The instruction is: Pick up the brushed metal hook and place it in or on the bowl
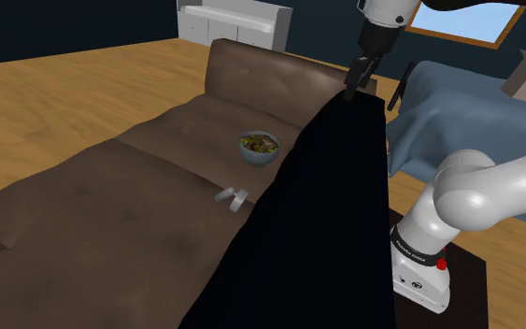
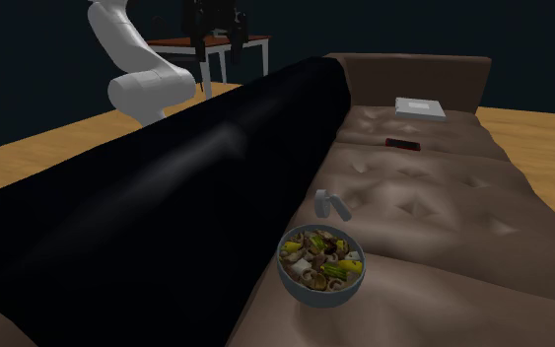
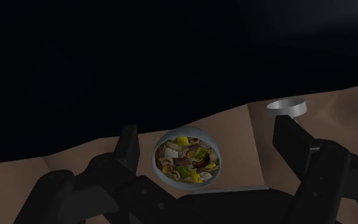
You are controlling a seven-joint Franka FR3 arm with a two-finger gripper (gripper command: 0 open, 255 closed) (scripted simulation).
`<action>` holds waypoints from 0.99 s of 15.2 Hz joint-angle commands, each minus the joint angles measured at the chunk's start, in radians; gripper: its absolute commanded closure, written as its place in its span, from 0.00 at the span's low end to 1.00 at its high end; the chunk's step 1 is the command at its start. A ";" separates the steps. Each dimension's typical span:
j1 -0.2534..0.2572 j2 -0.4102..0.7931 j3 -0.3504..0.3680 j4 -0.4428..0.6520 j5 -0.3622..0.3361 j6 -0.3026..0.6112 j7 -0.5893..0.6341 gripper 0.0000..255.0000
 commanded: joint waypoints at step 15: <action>0.063 0.355 0.047 -0.110 0.073 0.453 0.035 0.00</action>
